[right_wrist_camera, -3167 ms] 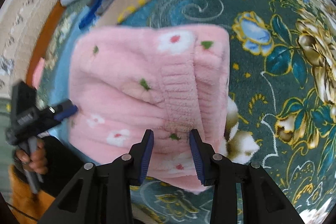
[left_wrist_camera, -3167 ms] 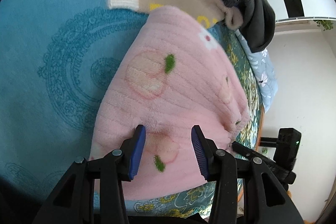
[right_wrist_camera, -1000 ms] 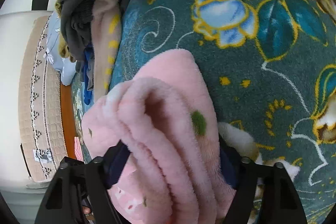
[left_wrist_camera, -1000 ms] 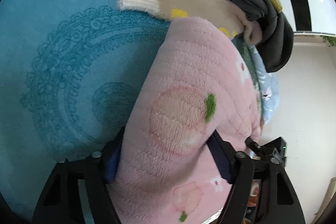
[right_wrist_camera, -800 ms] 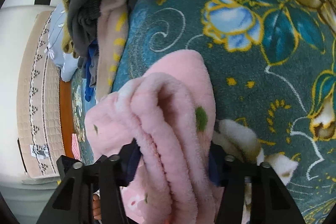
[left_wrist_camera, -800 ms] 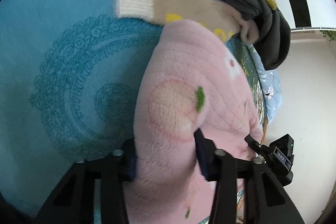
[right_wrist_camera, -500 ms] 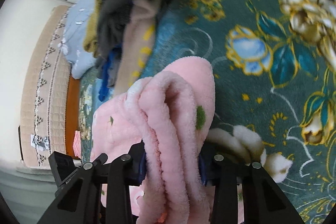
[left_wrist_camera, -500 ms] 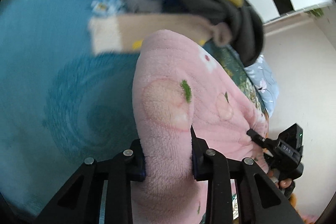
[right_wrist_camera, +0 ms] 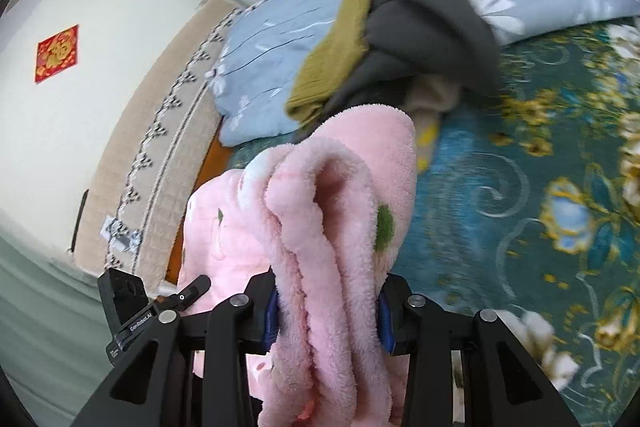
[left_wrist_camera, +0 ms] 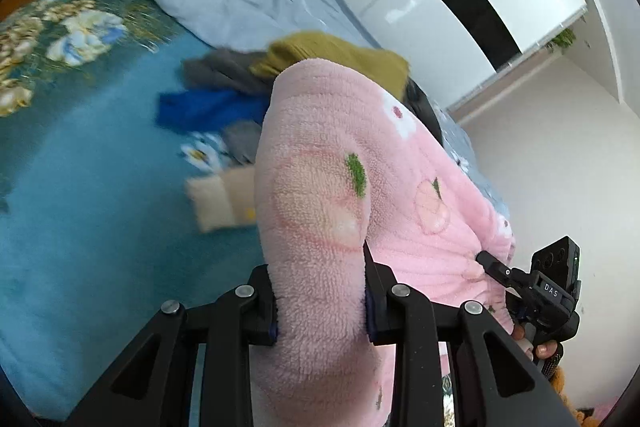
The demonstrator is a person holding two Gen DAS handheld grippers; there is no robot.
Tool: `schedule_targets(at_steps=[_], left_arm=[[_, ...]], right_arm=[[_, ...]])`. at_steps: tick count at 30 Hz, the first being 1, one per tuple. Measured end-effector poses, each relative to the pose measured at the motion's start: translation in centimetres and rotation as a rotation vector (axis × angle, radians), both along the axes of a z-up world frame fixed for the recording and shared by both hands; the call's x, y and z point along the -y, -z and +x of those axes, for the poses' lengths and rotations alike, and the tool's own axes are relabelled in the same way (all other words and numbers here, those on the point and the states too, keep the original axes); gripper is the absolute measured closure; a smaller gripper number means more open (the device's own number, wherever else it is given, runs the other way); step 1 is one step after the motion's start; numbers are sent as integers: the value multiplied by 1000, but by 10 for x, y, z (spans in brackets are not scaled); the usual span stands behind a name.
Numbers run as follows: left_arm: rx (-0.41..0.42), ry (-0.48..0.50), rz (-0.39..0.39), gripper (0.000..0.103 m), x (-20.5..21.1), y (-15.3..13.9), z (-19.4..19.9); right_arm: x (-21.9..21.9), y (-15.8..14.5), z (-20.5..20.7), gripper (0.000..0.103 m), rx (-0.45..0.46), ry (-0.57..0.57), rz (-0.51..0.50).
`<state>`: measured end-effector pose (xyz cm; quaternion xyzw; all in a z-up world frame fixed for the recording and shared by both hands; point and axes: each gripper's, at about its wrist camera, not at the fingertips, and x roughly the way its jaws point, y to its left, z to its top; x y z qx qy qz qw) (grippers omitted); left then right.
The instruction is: Fold clothes
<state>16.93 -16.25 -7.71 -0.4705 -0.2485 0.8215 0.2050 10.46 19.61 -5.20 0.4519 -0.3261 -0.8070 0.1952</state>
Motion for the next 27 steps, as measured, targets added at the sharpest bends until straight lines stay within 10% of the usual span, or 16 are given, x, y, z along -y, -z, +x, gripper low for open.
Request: schedule_targets(at_steps=[10, 27], left_arm=[[53, -162, -31, 72, 111, -7, -50], [132, -501, -21, 72, 318, 77, -117]], right_arm=[[124, -10, -97, 63, -5, -194, 1], [385, 51, -254, 63, 82, -481, 120]])
